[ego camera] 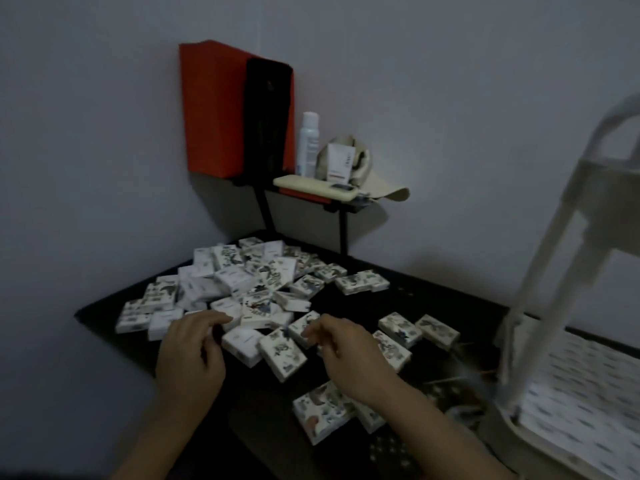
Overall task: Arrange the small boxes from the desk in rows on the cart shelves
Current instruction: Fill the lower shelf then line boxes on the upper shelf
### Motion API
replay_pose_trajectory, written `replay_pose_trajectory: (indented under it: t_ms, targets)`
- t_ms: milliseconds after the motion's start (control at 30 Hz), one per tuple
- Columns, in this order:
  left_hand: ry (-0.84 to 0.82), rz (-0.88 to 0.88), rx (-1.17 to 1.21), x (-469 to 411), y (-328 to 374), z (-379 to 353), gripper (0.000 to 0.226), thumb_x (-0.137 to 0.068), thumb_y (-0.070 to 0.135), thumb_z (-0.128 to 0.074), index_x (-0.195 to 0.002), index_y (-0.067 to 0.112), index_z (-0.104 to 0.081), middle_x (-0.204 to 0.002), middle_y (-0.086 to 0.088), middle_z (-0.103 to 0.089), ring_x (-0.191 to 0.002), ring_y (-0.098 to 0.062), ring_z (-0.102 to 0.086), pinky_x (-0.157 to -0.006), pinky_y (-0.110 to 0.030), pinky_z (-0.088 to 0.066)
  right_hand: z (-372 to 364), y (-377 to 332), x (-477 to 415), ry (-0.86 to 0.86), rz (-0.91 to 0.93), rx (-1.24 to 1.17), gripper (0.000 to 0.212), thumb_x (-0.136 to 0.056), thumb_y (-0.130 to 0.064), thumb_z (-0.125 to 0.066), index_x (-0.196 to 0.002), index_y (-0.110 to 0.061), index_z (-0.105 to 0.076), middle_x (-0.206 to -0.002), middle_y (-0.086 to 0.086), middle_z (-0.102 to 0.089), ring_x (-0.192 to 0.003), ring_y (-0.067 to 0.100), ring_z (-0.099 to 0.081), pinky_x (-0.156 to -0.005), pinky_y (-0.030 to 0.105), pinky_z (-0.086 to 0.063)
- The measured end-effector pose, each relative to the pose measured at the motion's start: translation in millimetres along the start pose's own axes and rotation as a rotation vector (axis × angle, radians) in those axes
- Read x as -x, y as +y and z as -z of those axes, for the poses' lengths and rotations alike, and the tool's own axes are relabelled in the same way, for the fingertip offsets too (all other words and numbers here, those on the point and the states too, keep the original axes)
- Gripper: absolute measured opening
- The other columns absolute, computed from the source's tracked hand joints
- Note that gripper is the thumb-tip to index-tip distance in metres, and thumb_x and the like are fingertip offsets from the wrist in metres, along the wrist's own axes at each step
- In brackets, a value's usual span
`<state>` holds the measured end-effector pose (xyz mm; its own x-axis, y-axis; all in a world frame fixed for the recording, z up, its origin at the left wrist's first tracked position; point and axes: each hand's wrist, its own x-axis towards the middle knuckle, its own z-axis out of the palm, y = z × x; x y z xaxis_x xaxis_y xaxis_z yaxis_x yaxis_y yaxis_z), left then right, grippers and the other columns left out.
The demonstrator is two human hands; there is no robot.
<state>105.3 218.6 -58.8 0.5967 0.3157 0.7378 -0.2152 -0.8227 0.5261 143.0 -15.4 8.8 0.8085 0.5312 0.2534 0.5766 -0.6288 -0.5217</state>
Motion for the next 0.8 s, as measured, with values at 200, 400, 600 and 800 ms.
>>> replay_pose_trajectory:
  t_ms: [200,400,600,800]
  targets:
    - [-0.112,0.107,-0.086,6,-15,-19,0.032,-0.089,0.028,-0.045,-0.112,0.018,-0.065,-0.112,0.002,-0.062,-0.106,-0.020,-0.056,-0.086,-0.032,-0.041,-34,-8,-49,0.022,-0.008,0.103,0.044,-0.090,0.005,-0.040,-0.119,-0.020,-0.061,-0.123,0.000,-0.058,-0.114,0.017,-0.049,-0.086,0.033,-0.046]
    - [-0.218,0.064,-0.227,9,-19,-21,0.036,-0.086,0.051,-0.042,-0.100,0.031,-0.070,-0.117,0.007,-0.061,-0.115,-0.019,-0.049,-0.093,-0.042,-0.040,-49,11,-94,-0.109,-0.062,0.342,0.028,-0.092,-0.007,-0.046,-0.114,-0.008,-0.064,-0.121,0.009,-0.056,-0.113,0.029,-0.051,-0.085,0.041,-0.050]
    - [-0.260,0.090,-0.308,10,-20,-23,0.056,-0.078,0.070,-0.045,-0.115,0.030,-0.060,-0.127,0.008,-0.055,-0.132,-0.020,-0.037,-0.112,-0.042,-0.021,-53,27,-119,-0.146,-0.187,0.393,0.044,-0.096,-0.050,-0.047,-0.123,-0.017,-0.058,-0.127,0.010,-0.047,-0.119,0.030,-0.048,-0.094,0.039,-0.046]
    - [-0.279,0.062,-0.306,8,-17,-22,0.063,-0.078,0.072,-0.045,-0.121,0.029,-0.060,-0.133,0.009,-0.053,-0.139,-0.018,-0.029,-0.117,-0.047,-0.013,-63,28,-113,0.004,-0.164,0.412,0.054,-0.087,-0.056,-0.059,-0.125,-0.018,-0.054,-0.128,0.005,-0.050,-0.119,0.024,-0.048,-0.095,0.037,-0.044]
